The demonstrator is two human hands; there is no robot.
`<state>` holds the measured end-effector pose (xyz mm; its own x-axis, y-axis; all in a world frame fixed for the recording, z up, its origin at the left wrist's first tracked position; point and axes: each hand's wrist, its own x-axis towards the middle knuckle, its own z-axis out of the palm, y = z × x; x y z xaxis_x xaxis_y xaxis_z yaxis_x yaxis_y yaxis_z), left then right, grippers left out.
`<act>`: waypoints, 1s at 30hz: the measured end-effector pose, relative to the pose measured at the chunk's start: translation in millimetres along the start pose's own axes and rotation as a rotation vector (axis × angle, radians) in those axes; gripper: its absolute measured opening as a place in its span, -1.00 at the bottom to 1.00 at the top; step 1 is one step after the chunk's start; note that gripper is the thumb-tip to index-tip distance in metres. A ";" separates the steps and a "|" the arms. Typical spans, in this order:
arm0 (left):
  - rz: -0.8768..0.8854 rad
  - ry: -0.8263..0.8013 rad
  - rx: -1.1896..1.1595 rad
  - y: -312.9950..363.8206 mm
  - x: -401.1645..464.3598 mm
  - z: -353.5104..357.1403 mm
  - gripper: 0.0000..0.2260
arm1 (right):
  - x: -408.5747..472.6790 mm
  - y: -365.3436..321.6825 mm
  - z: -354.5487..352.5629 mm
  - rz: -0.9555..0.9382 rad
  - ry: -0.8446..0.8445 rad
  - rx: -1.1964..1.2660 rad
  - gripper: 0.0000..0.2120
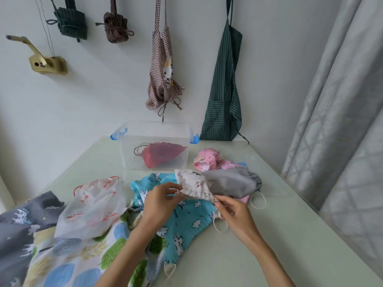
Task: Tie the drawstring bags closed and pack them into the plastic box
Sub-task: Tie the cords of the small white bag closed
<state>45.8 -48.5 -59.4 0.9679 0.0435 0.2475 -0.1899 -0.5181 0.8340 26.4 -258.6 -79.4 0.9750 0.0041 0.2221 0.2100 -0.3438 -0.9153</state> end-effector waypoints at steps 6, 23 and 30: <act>-0.108 0.040 -0.205 -21.3 -21.3 -7.0 -0.73 | -11.0 -0.5 1.5 -0.063 0.050 0.089 -0.80; -0.441 -0.004 -1.152 -31.4 -15.1 -24.5 -0.80 | -11.9 -3.4 -7.8 0.112 0.006 0.285 -0.70; -0.392 0.196 -1.168 -31.1 -13.0 -23.6 -0.78 | -2.1 15.6 -33.3 0.230 0.369 0.193 -0.64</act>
<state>35.2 -12.8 -76.9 0.9705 0.2024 -0.1307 -0.0244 0.6224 0.7823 25.2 -295.2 -83.0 0.9143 -0.3973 0.0787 0.0352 -0.1158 -0.9927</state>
